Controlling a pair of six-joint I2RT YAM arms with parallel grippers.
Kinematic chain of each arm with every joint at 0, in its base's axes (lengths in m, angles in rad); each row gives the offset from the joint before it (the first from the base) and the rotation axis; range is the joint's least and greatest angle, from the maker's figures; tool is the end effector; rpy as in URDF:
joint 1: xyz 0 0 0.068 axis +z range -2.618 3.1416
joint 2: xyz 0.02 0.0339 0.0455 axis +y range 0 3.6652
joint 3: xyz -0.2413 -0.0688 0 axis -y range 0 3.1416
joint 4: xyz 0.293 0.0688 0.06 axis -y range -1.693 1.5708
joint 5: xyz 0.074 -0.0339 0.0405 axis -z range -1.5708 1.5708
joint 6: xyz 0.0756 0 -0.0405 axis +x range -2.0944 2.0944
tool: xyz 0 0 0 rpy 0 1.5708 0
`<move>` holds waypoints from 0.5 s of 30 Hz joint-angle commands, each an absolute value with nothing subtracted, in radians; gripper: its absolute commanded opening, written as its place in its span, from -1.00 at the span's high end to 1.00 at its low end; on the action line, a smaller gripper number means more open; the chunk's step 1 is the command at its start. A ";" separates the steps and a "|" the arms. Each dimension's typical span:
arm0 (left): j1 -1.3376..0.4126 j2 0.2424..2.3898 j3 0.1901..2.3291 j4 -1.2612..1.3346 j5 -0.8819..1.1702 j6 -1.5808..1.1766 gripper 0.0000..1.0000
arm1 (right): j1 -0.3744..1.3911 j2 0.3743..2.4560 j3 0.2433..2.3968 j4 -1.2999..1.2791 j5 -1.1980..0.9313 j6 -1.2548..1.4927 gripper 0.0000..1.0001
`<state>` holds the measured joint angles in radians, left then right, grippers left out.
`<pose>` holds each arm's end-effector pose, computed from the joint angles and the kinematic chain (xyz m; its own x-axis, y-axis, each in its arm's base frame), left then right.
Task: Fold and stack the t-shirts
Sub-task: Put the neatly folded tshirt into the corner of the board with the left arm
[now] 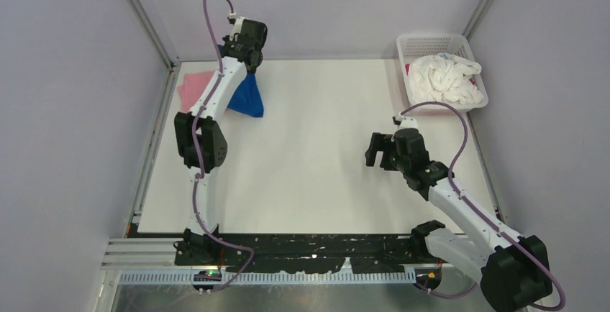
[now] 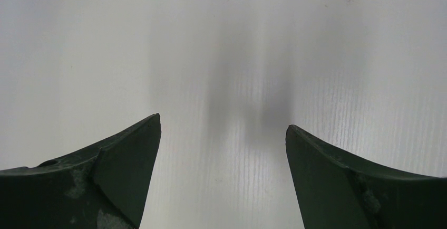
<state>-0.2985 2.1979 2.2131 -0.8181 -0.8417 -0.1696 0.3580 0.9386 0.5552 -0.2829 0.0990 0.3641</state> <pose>0.5327 -0.1049 0.2839 -0.6272 0.0753 -0.7752 -0.4110 0.8135 0.4116 0.2732 0.0942 0.1620 -0.6392 0.1392 -0.7563 -0.0517 0.9735 0.2229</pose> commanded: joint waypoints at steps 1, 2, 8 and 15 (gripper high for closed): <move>-0.272 2.176 2.320 -0.713 -0.915 -0.029 1.00 | 0.355 0.956 0.562 -0.236 0.138 0.352 -0.91; -0.272 2.172 2.336 -0.706 -0.916 -0.015 1.00 | 0.355 0.963 0.562 -0.236 0.139 0.353 -0.91; -0.269 2.133 2.366 -0.649 -0.881 0.026 1.00 | 0.356 0.978 0.570 -0.247 0.142 0.352 -0.91; -0.228 2.135 2.399 -0.681 -0.811 -0.067 1.00 | 0.356 0.967 0.565 -0.246 0.143 0.353 -0.91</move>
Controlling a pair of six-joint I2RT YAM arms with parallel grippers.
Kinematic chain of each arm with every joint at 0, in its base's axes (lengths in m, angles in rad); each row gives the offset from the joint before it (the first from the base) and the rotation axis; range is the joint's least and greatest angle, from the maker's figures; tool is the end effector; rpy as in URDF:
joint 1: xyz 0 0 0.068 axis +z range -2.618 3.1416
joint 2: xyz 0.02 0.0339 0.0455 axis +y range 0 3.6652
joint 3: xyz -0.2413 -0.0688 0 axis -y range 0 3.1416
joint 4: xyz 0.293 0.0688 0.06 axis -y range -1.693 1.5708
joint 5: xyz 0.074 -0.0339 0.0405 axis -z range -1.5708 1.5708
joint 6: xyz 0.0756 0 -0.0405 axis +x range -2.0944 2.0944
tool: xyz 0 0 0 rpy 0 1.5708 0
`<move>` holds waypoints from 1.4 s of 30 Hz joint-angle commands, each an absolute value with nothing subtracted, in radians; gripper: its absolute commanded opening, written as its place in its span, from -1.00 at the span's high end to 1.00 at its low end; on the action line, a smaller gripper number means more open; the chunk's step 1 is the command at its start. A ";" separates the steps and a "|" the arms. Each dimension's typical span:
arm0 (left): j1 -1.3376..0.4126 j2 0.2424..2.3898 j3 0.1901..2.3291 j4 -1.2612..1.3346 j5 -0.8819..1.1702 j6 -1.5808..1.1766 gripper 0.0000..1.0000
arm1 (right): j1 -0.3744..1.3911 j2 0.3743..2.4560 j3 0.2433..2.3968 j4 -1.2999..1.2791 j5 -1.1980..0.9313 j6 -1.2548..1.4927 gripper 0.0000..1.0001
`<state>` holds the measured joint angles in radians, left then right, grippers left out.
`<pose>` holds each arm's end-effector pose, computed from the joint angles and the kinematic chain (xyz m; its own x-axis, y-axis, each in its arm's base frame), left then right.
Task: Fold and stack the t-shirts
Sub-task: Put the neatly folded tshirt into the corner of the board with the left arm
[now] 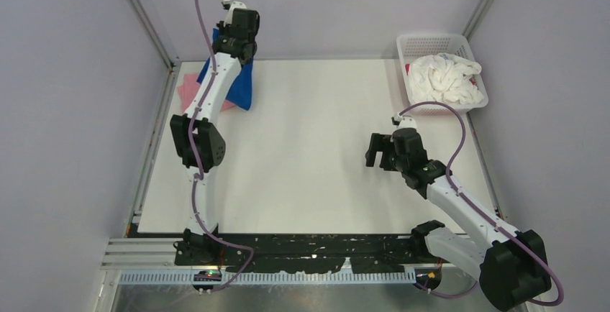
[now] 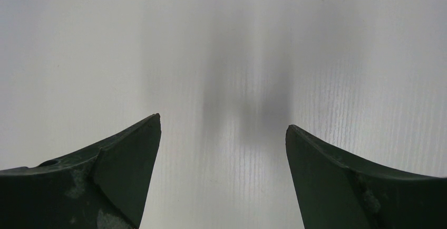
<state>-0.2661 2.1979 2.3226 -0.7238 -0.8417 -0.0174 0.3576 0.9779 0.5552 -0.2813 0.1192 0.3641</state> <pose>0.5431 -0.0896 0.3347 -0.5367 0.1343 -0.8330 -0.4284 0.8072 0.4061 0.2754 0.0933 0.1517 -0.6601 0.1308 -0.7397 -0.0295 0.9794 0.1995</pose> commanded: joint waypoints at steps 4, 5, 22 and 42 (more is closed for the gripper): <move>-0.192 2.140 2.439 -0.708 -0.703 -0.140 1.00 | 0.356 0.968 0.567 -0.246 0.145 0.353 -0.91; -0.185 2.136 2.445 -0.703 -0.666 -0.154 1.00 | 0.356 0.968 0.568 -0.246 0.147 0.353 -0.91; -0.115 2.181 2.435 -0.695 -0.605 -0.248 1.00 | 0.356 0.988 0.572 -0.247 0.157 0.352 -0.91; 0.087 2.326 2.378 -0.720 -0.418 -0.343 1.00 | 0.356 1.043 0.584 -0.248 0.168 0.350 -0.91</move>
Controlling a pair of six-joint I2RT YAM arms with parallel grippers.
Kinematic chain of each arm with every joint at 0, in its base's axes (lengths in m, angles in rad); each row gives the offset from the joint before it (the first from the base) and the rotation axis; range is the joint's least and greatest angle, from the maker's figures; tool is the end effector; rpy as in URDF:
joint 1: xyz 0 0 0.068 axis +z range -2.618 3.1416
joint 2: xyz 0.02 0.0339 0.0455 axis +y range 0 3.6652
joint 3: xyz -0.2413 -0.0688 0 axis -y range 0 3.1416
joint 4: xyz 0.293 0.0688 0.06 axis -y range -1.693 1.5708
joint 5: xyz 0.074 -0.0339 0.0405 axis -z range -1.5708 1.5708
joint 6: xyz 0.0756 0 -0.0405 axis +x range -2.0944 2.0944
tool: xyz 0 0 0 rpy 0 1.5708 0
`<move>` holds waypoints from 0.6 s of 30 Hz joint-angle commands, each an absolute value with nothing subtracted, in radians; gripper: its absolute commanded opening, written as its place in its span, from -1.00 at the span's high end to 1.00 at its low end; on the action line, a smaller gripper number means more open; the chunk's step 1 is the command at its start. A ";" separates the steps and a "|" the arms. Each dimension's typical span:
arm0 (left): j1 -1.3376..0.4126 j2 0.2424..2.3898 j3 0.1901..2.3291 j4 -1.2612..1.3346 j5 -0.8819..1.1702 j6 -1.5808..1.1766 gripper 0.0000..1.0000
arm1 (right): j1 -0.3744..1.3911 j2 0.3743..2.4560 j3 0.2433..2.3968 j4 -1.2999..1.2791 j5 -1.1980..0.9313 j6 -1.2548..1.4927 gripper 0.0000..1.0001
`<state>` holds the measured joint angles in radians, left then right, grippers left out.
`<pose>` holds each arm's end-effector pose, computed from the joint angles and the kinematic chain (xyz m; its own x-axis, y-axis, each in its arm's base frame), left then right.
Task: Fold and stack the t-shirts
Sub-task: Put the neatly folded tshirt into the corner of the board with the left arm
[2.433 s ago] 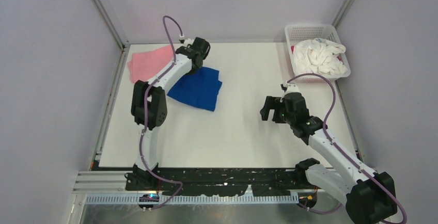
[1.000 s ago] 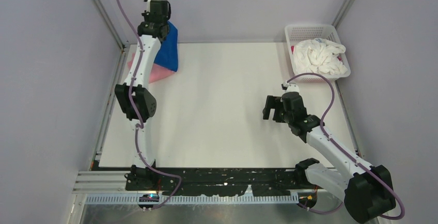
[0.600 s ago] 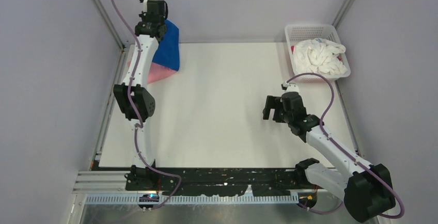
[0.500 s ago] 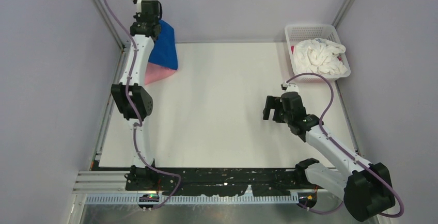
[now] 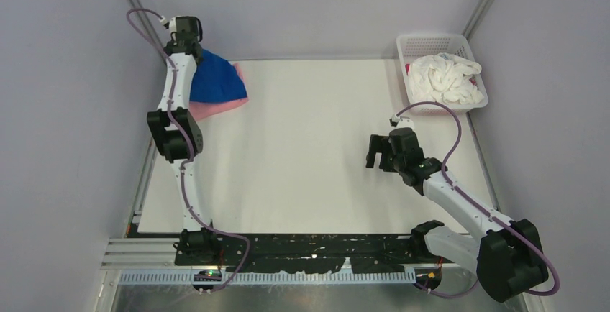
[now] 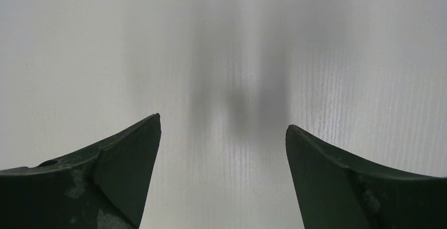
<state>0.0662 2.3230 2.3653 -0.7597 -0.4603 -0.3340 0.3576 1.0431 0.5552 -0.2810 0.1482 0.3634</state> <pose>0.5784 0.0720 0.2689 -0.4908 -0.3269 -0.8076 -0.5866 0.8094 0.0289 0.2778 0.0919 0.1342 -0.6965 0.1150 -0.7082 0.0009 0.9872 0.1595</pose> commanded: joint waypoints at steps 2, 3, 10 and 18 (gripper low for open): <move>0.096 2.345 2.384 -0.721 -0.416 -0.337 1.00 | 0.356 1.040 0.584 -0.248 0.170 0.350 -0.91; 0.100 2.353 2.387 -0.724 -0.415 -0.334 0.99 | 0.356 1.041 0.584 -0.248 0.171 0.350 -0.91; 0.135 2.403 2.410 -0.733 -0.411 -0.324 0.80 | 0.356 1.042 0.585 -0.250 0.174 0.349 -0.91; 0.158 2.413 2.415 -0.785 -0.393 -0.376 -0.74 | 0.356 1.046 0.590 -0.254 0.177 0.348 -0.91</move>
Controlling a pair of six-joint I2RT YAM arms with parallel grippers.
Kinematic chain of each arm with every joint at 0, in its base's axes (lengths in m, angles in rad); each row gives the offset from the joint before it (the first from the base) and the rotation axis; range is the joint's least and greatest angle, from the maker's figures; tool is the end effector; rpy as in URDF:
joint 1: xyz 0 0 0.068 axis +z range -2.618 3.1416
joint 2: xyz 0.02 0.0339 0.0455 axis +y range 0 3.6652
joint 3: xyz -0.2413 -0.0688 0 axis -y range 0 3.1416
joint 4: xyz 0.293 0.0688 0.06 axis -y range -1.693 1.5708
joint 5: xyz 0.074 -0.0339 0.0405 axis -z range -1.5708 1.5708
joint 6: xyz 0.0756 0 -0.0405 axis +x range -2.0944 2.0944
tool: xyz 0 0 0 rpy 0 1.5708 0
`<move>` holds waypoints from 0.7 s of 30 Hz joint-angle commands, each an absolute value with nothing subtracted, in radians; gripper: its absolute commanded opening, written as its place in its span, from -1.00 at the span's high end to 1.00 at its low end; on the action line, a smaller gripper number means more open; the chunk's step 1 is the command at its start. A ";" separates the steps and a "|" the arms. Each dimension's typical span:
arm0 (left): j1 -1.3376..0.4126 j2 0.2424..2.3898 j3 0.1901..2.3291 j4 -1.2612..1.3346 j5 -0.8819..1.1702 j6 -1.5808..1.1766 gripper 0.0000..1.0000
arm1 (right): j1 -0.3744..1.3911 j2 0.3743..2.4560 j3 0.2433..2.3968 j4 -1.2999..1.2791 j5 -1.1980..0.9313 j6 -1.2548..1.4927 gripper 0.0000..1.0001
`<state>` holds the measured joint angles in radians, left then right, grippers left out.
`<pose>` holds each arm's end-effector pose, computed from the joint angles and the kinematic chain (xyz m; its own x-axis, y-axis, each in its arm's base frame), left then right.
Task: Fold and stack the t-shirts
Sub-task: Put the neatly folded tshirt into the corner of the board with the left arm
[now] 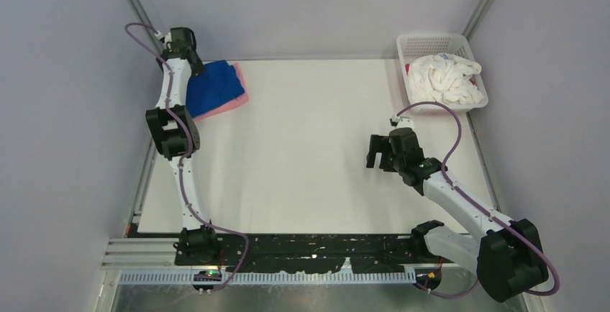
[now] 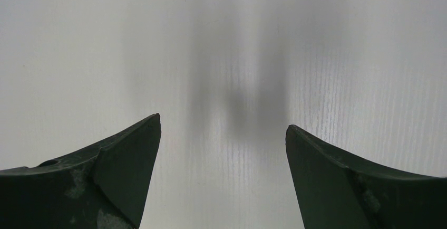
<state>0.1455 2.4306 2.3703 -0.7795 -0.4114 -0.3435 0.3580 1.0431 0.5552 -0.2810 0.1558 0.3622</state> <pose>0.5839 0.1161 0.2065 -0.5599 -0.3940 -0.7289 -0.6219 0.7811 0.0555 0.2779 0.0914 0.1342 -0.6947 0.1139 -0.7103 0.0047 0.9881 0.1538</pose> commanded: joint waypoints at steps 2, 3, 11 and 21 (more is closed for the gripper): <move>0.158 2.399 2.415 -0.790 -0.385 -0.386 -0.98 | 0.355 1.045 0.591 -0.257 0.177 0.348 -0.91; 0.158 2.391 2.414 -0.792 -0.381 -0.388 -0.99 | 0.356 1.045 0.591 -0.258 0.178 0.348 -0.91; 0.148 2.275 2.334 -0.761 -0.176 -0.456 -0.99 | 0.356 1.039 0.589 -0.258 0.180 0.350 -0.91; 0.072 2.320 2.274 -0.672 0.249 -0.646 -0.99 | 0.355 1.042 0.589 -0.258 0.176 0.350 -0.91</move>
<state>0.1116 2.3161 2.2753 -0.7250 0.0826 -0.5499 0.3580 1.0431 0.5552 -0.2813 0.1562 0.3607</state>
